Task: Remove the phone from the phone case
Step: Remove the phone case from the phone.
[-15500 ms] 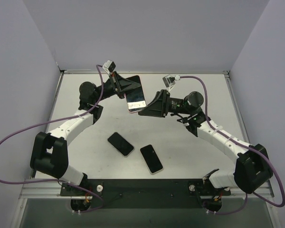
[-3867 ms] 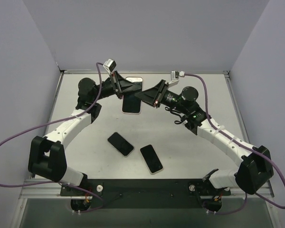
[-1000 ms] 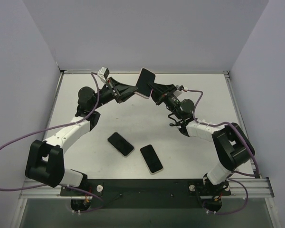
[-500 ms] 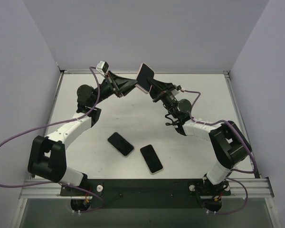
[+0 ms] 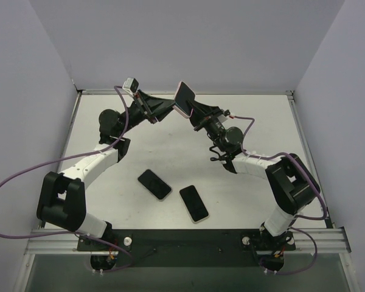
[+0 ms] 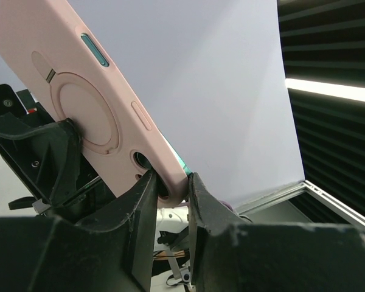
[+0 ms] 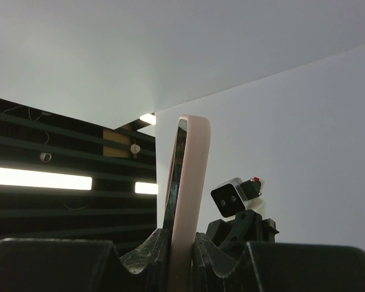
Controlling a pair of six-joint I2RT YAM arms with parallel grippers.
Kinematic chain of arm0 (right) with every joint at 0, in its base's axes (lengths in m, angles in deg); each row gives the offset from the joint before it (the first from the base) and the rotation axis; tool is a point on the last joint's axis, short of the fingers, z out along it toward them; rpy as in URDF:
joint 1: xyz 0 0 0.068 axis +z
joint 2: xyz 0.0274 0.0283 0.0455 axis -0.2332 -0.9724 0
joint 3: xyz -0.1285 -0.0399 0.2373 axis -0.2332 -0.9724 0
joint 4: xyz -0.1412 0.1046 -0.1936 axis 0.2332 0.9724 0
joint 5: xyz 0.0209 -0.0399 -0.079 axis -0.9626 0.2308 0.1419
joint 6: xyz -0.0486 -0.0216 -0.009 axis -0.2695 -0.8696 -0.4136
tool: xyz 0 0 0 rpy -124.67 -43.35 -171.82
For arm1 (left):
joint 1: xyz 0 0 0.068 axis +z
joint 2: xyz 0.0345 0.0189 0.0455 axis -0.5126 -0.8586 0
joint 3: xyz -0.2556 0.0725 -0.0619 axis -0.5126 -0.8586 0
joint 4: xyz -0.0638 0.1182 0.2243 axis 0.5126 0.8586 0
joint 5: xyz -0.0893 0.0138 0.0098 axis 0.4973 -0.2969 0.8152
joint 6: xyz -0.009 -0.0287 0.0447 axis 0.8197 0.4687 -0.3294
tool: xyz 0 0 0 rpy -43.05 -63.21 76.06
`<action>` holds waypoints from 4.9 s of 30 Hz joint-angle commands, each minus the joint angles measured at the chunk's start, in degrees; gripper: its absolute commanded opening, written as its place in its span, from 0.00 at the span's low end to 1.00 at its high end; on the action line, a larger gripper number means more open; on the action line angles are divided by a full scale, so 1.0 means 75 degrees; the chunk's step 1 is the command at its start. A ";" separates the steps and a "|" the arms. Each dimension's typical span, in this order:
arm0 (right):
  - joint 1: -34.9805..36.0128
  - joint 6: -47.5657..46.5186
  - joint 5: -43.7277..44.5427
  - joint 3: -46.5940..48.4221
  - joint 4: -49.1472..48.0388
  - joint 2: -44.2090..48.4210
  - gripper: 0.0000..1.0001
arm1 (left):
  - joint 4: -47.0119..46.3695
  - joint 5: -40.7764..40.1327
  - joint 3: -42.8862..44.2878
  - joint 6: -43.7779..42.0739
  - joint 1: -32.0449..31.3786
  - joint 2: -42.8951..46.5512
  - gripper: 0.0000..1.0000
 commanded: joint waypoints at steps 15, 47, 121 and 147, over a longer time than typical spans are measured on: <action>0.0487 0.0574 -0.0508 0.0080 -0.1121 -0.0593 0.00 | -0.3648 -0.1033 0.0821 0.0747 -0.0183 0.0332 0.00; 0.0769 0.0270 -0.0379 0.1147 -0.1121 -0.0829 0.00 | -0.3790 -0.1409 -0.0127 0.1486 -0.0136 0.0401 0.00; -0.0543 -0.0316 -0.1844 0.1323 -0.1109 0.0262 0.00 | -0.4354 0.2223 -0.1862 0.1286 0.2335 0.0987 0.63; -0.0450 -0.0691 -0.2148 0.1616 -0.1097 0.0133 0.00 | 0.6362 0.0489 0.0517 -0.5090 0.1118 0.1598 0.73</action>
